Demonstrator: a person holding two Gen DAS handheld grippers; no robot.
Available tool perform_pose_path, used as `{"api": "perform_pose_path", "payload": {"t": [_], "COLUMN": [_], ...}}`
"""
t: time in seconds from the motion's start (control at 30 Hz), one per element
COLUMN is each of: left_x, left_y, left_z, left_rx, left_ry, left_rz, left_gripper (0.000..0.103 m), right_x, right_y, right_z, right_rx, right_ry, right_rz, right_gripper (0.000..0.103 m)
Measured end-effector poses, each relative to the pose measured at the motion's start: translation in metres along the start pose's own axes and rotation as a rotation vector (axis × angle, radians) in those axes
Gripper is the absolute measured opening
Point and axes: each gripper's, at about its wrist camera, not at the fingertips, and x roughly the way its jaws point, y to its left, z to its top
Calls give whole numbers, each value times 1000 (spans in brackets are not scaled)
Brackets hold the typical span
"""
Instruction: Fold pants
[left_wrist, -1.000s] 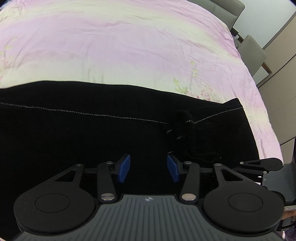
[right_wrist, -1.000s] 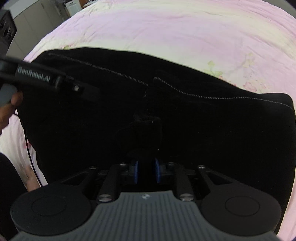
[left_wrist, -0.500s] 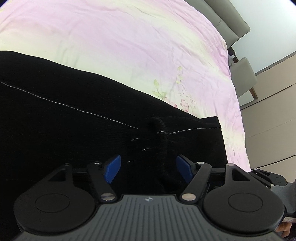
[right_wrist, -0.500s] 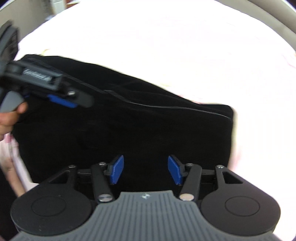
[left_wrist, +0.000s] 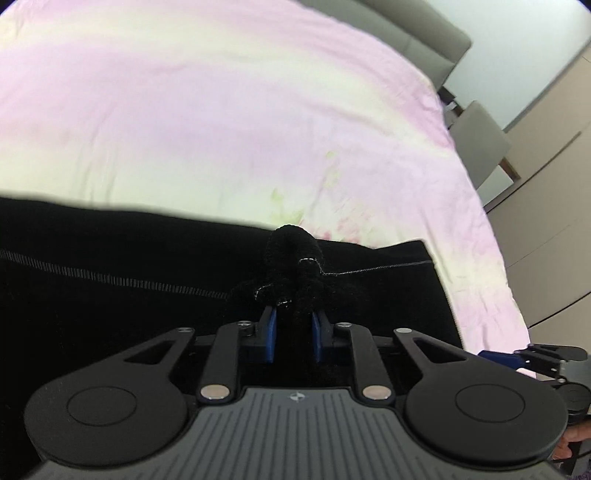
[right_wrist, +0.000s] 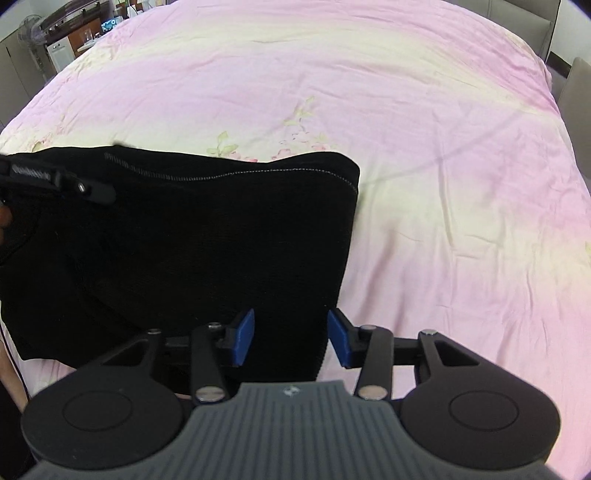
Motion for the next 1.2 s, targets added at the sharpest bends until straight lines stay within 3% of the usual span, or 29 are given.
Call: {"api": "perform_pose_path", "payload": {"t": [0.1,0.2,0.33,0.53,0.7,0.83,1.03,1.13,1.2], "left_x": [-21,-17,13,39,31,4,-20,-3,10], "left_y": [-12,-5,12,32,21,7,-28,-34,-26], "left_z": [13,21,0,-14,-10,-9,-26,-35,-40], "left_rx": [67,83,58,39,94,140,275,334,316], "left_ry": [-42,19,111,119,128,69,46,78,124], "left_rz": [41,88,136,162,167,139,113,201,211], "left_gripper": [20,20,20,23,33,44,45,37,35], "right_x": [-6,-5,15,61,63,35,8,19,28], "right_y": [-7,-7,1,4,-1,-4,5,9,7], "right_z": [-2,-2,-6,-15,-13,-17,-28,-38,-41], "right_rx": [32,84,76,40,59,70,54,28,31], "right_ry": [-8,2,27,88,86,36,6,-1,1], "right_rz": [24,103,127,94,111,123,128,91,89], "right_gripper": [22,17,15,15,15,18,18,18,18]}}
